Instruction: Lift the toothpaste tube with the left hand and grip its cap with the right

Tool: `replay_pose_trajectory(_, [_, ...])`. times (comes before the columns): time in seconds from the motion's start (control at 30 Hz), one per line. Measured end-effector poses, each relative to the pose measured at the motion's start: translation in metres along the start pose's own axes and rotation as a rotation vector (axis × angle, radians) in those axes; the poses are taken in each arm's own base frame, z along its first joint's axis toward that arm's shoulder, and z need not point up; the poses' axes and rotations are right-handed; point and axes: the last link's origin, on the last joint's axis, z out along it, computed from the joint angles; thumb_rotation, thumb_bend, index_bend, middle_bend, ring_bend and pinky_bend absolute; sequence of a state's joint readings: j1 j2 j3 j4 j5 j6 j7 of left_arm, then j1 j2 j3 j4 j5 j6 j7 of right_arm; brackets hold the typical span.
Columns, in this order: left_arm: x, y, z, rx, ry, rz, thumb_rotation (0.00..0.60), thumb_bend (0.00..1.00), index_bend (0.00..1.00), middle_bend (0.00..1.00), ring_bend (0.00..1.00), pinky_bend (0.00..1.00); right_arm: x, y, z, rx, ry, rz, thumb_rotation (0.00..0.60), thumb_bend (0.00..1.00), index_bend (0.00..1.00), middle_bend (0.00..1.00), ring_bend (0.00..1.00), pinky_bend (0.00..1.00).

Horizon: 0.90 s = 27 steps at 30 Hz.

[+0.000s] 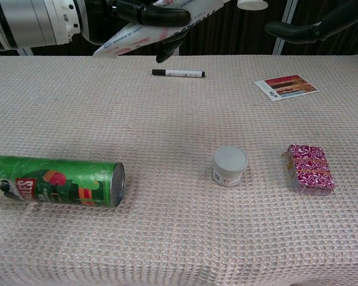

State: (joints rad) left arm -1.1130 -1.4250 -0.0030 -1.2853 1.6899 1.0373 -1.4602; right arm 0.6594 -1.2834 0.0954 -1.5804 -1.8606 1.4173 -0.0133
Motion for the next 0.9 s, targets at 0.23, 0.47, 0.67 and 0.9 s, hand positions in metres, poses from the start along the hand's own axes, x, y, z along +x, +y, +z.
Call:
replay_pose_trajectory(0.23, [0.001,0.000,0.000,-0.003,-0.005,-0.010,0.531,0.86,0.71,0.74,0.63,0.64,0.000,0.001,-0.001,-0.003,0.009,-0.012,0.600,0.29,0.48,0.33,0.15,0.11])
replay_pose_trajectory(0.47, [0.004,-0.005,0.000,0.027,0.002,0.078,0.533,0.86,0.71,0.73,0.63,0.63,0.012,0.008,-0.006,-0.033,0.063,-0.026,0.600,0.29,0.48,0.33,0.14,0.11])
replay_pose_trajectory(0.67, [0.007,-0.019,0.001,0.103,0.024,0.213,0.528,0.86,0.71,0.72,0.62,0.59,0.021,0.020,-0.021,-0.105,0.085,-0.047,0.600,0.29,0.47,0.32,0.14,0.11])
replay_pose_trajectory(0.9, [0.004,-0.057,0.012,0.247,0.059,0.313,0.526,0.86,0.71,0.70,0.54,0.49,0.024,0.030,-0.042,-0.181,0.089,-0.057,0.600,0.29,0.46,0.32,0.14,0.11])
